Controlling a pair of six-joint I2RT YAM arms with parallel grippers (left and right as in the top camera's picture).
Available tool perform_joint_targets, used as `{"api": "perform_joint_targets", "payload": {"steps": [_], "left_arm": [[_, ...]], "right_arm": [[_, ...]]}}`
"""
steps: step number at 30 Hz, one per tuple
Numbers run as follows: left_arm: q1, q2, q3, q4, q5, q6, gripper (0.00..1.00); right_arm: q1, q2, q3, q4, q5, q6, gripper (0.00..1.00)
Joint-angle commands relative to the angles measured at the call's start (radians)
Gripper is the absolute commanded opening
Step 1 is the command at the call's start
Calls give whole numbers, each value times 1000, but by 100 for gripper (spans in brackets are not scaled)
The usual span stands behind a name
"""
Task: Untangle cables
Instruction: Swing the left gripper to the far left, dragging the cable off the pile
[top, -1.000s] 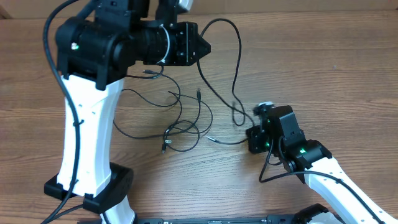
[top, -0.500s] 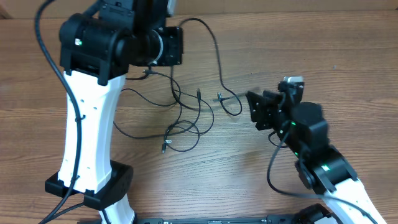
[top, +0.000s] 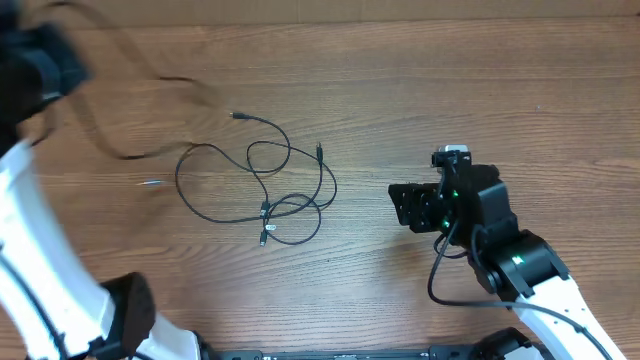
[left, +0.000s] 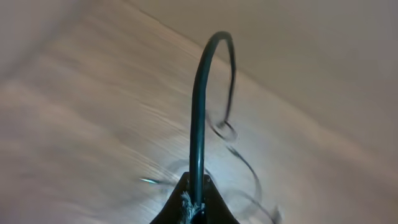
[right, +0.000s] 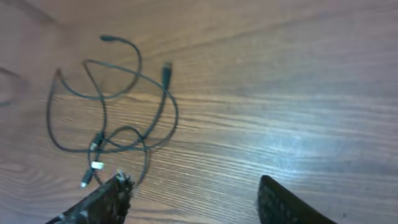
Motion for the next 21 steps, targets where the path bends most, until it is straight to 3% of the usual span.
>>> {"api": "perform_joint_targets", "payload": {"steps": [1, 6, 21], "left_arm": [[136, -39, 25, 2, -20, -52, 4], [238, -16, 22, -29, -17, -83, 4], [176, 98, -63, -74, -21, -42, 4]], "right_arm": [[3, 35, 3, -1, 16, -2, 59], [3, 50, 3, 0, 16, -2, 58], [3, 50, 3, -3, 5, -2, 55]]}}
